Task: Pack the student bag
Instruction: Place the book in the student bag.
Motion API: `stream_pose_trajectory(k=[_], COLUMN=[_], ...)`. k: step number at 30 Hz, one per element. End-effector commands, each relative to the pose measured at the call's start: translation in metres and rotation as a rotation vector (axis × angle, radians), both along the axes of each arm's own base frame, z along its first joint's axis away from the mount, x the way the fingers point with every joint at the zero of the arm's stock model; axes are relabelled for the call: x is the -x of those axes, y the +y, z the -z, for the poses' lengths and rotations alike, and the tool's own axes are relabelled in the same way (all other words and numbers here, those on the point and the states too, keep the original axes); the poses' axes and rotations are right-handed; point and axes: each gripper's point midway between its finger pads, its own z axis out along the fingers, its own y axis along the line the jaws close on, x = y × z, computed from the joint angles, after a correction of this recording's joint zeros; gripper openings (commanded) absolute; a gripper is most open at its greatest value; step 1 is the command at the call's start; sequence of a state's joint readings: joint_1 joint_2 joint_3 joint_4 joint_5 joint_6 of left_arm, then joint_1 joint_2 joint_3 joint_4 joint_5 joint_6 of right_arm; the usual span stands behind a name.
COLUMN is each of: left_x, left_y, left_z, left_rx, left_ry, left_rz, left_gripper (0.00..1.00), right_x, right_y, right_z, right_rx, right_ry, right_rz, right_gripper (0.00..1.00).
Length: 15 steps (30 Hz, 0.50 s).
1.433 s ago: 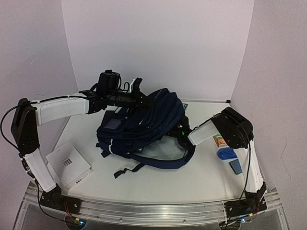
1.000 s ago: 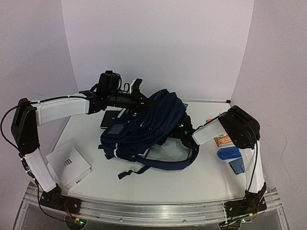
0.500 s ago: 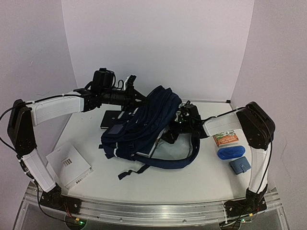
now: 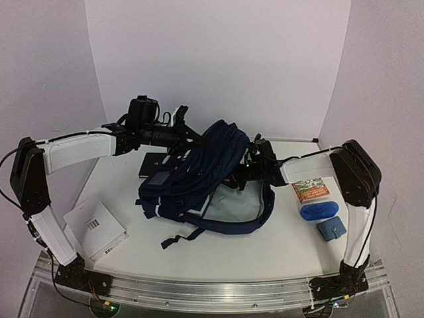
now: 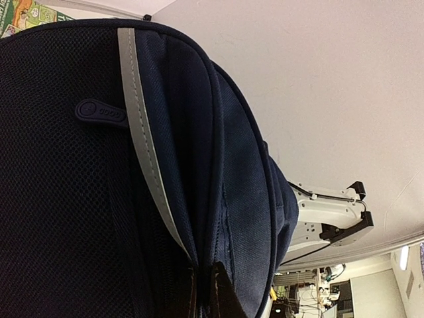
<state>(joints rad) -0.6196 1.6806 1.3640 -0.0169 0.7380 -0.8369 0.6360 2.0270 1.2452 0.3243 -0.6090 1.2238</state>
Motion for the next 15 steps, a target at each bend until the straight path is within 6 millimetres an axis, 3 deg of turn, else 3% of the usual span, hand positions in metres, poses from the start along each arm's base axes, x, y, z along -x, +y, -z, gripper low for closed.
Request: stream_pose_trajectory(k=[1, 9, 13, 15], left_x=[0.006, 0.008, 0.007, 0.004], left_y=[0.005, 0.003, 0.003, 0.006], left_z=[-0.07, -0.065, -0.063, -0.061], left_rx=[0.14, 0.142, 0.136, 0.118], left_ry=[-0.203, -0.189, -0.182, -0.182], left_rz=[0.034, 0.055, 0.045, 0.024], left_gripper=[0.0, 0.0, 0.0, 0.0], right_x=[-0.017, -0.021, -0.019, -0.015], right_y=[0.033, 0.06, 0.058, 0.05], right_z=[-0.025, -0.02, -0.021, -0.032], right_rx=[-0.079, -0.136, -0.137, -0.137], right_ry=[-0.12, -0.124, -0.133, -0.158], right_rz=[-0.023, -0.03, -0.039, -0.046], right_gripper=[0.28, 0.25, 0.3, 0.35])
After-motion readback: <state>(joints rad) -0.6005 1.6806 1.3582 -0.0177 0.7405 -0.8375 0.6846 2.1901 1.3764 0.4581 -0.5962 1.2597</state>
